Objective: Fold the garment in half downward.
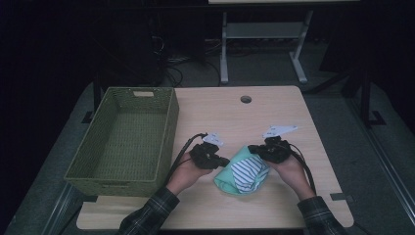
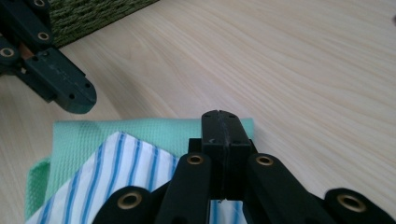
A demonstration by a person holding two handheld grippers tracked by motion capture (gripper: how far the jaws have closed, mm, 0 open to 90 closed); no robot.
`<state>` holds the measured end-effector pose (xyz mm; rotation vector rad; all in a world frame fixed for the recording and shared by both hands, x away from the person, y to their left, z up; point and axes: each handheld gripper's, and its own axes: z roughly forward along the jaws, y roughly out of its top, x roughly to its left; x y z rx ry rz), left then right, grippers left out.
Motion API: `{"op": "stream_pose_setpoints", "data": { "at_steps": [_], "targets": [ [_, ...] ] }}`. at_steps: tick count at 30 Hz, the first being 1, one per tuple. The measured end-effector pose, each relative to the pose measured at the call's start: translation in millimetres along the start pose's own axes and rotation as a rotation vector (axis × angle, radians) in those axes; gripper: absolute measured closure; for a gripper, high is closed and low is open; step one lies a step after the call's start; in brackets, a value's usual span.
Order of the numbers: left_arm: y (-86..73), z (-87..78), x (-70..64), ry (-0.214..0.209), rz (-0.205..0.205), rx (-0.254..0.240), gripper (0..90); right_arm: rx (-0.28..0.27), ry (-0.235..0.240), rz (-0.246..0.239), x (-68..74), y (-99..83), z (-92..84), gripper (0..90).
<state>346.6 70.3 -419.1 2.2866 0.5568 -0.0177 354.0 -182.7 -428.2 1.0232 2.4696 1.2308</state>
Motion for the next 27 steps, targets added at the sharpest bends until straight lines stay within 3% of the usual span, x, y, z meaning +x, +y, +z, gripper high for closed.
{"op": "stream_pose_setpoints", "data": {
  "at_steps": [6, 18, 27],
  "targets": [
    [-1.7, 9.4, -2.5, -0.001, -0.009, 0.021, 89.4, 0.011, 0.019, -0.016, 7.1, 6.4, 19.0, 89.8],
    [-11.3, 27.7, 0.6, 0.045, 0.016, 0.147, 89.4, 0.108, 0.009, -0.014, 4.3, -6.0, 44.6, 90.0],
    [-13.2, 30.6, 0.9, 0.055, 0.016, 0.15, 89.5, 0.117, 0.011, -0.004, 4.1, -9.9, 48.5, 90.0]
  ]
}}
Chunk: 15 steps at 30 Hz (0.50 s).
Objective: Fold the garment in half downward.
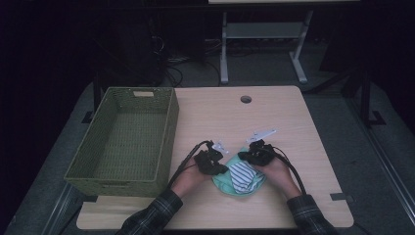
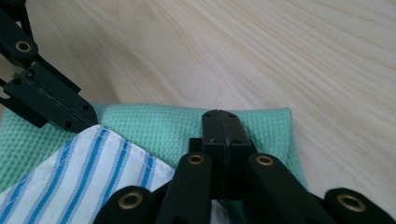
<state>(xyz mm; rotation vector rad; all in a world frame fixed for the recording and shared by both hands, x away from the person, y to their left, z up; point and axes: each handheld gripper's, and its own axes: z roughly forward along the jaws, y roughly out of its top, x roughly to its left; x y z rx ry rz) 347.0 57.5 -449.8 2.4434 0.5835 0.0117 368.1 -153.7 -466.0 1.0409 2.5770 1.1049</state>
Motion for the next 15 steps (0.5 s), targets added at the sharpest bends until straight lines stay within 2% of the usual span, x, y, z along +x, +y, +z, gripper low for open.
{"op": "stream_pose_setpoints", "data": {
  "at_steps": [4, 6, 7, 11, 15],
  "targets": [
    [0.4, -6.4, -0.5, -0.01, -0.008, -0.027, 89.4, -0.002, -0.002, -0.006, 0.1, 0.5, -2.6, 89.8],
    [0.8, -16.7, -1.6, -0.012, 0.0, -0.047, 89.3, -0.038, -0.005, -0.002, -1.2, 1.7, -9.9, 89.7],
    [0.3, -19.1, -3.7, -0.016, -0.013, -0.063, 89.2, -0.052, -0.009, 0.001, -2.1, 2.1, -12.4, 89.7],
    [-3.4, -27.3, -9.4, -0.022, -0.022, -0.081, 88.9, -0.071, -0.015, 0.01, -6.4, 3.6, -18.1, 89.6],
    [-12.5, -34.1, -17.0, -0.033, -0.022, -0.075, 88.9, -0.072, -0.019, 0.016, -11.8, 4.2, -18.5, 89.5]
  ]
}}
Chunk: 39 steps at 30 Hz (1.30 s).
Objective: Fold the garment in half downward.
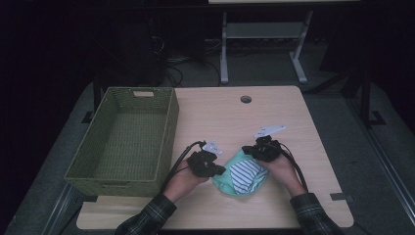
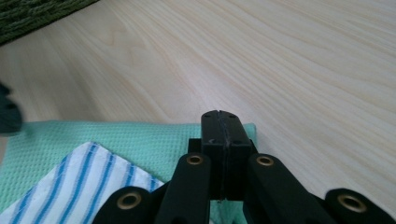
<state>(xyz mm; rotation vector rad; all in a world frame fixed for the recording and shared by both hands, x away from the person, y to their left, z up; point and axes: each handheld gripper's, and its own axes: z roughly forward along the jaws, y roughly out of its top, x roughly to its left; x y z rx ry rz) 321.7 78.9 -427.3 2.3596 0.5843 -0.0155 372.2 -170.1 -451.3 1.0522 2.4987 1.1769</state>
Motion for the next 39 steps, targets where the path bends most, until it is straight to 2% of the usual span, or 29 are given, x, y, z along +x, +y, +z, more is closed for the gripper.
{"op": "stream_pose_setpoints", "data": {
  "at_steps": [1, 5, 8, 10, 11, 15, 22, 27, 29, 34, 39],
  "targets": [
    [-2.2, -0.7, -1.2, -0.003, 0.004, 0.009, 88.9, 0.016, -0.007, -0.002, 0.0, 1.1, 0.6, 89.5],
    [-8.5, 3.1, -2.6, 0.003, 0.008, 0.042, 88.8, 0.022, -0.003, -0.004, -4.7, 7.0, 4.8, 89.0],
    [-9.7, 9.5, 0.4, 0.016, -0.007, 0.064, 88.8, 0.041, -0.001, -0.003, -5.5, 5.7, 9.7, 89.0],
    [-9.5, 14.5, 4.2, 0.028, 0.004, 0.095, 89.1, 0.067, 0.001, -0.001, -5.9, 2.2, 17.0, 89.1],
    [-8.9, 16.6, 4.5, 0.034, -0.007, 0.09, 89.1, 0.081, -0.001, -0.003, -6.3, 1.6, 18.1, 89.1],
    [-5.1, 19.8, 10.5, 0.049, 0.002, 0.102, 89.3, 0.094, -0.013, -0.007, -7.5, -0.7, 19.6, 89.4],
    [8.8, 29.3, 25.5, 0.077, -0.018, 0.092, 89.3, 0.1, -0.06, 0.028, -18.9, -8.0, 7.1, 89.6],
    [16.5, 34.2, 40.2, 0.089, -0.048, 0.064, 89.3, 0.092, -0.065, 0.05, -24.4, -15.0, -0.3, 89.7],
    [21.4, 37.3, 48.5, 0.098, -0.048, 0.065, 89.4, 0.093, -0.068, 0.063, -27.6, -19.8, -6.8, 89.7],
    [30.0, 42.3, 57.9, 0.112, -0.045, 0.052, 89.4, 0.095, -0.073, 0.066, -28.2, -25.9, -15.7, 89.7],
    [31.4, 40.0, 61.8, 0.102, -0.059, 0.036, 89.3, 0.075, -0.068, 0.064, -27.9, -27.3, -22.1, 89.7]
  ]
}}
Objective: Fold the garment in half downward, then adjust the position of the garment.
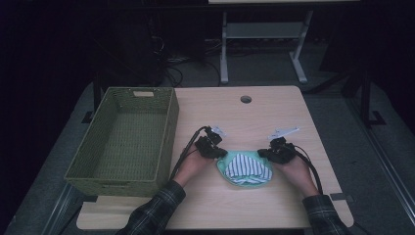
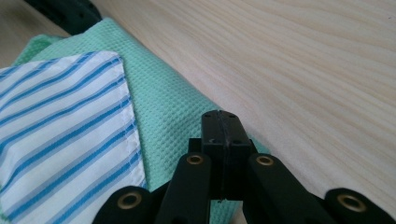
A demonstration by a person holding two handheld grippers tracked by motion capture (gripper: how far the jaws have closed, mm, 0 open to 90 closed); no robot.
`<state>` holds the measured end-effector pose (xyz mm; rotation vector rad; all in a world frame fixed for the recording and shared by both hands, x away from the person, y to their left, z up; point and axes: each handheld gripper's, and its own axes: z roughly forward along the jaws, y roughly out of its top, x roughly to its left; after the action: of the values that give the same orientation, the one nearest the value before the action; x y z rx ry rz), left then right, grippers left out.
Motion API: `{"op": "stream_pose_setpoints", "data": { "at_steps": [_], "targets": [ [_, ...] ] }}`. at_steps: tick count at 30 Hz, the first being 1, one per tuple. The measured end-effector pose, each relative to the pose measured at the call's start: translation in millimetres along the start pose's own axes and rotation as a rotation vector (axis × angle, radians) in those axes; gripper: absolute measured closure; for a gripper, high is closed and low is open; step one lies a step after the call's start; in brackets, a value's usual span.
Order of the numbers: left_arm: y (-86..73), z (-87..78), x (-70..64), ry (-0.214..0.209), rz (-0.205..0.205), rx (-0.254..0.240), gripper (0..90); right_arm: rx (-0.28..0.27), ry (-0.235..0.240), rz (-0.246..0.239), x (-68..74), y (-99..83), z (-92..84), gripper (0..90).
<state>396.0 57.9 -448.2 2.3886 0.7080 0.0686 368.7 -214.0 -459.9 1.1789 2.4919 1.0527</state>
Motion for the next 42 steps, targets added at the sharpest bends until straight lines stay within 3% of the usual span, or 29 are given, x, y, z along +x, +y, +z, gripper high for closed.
{"op": "stream_pose_setpoints", "data": {
  "at_steps": [6, 12, 15, 17, 22, 29, 33, 42],
  "targets": [
    [-8.1, -15.7, -6.9, -0.01, -0.006, -0.014, 79.7, -0.052, -0.016, 0.013, -5.8, 9.1, -6.1, 89.8],
    [-24.8, -32.8, -18.9, -0.002, -0.007, -0.015, 56.5, -0.057, -0.033, 0.034, -18.2, 18.7, 1.6, 89.8],
    [-28.5, -35.1, -24.4, 0.0, -0.005, -0.022, 50.2, -0.034, -0.051, 0.029, -21.7, 19.3, 5.9, 89.8],
    [-34.1, -38.2, -31.4, -0.003, 0.013, -0.023, 41.3, -0.015, -0.048, 0.037, -24.3, 18.2, 9.2, 89.9],
    [-41.5, -39.2, -38.3, 0.005, 0.029, -0.014, 29.1, 0.007, -0.046, 0.037, -27.4, 10.2, 11.1, 89.9],
    [-48.9, -38.2, -44.2, 0.002, 0.042, 0.0, 24.0, -0.005, -0.012, 0.031, -26.0, -4.0, 6.2, 89.8],
    [-50.4, -39.4, -46.5, -0.002, 0.047, 0.005, 22.3, -0.009, -0.002, 0.005, -23.2, -9.2, -0.8, 89.9],
    [-54.1, -41.5, -47.8, 0.006, 0.046, 0.004, 20.9, -0.015, 0.038, -0.023, -7.8, -20.3, -15.8, 89.9]
  ]
}}
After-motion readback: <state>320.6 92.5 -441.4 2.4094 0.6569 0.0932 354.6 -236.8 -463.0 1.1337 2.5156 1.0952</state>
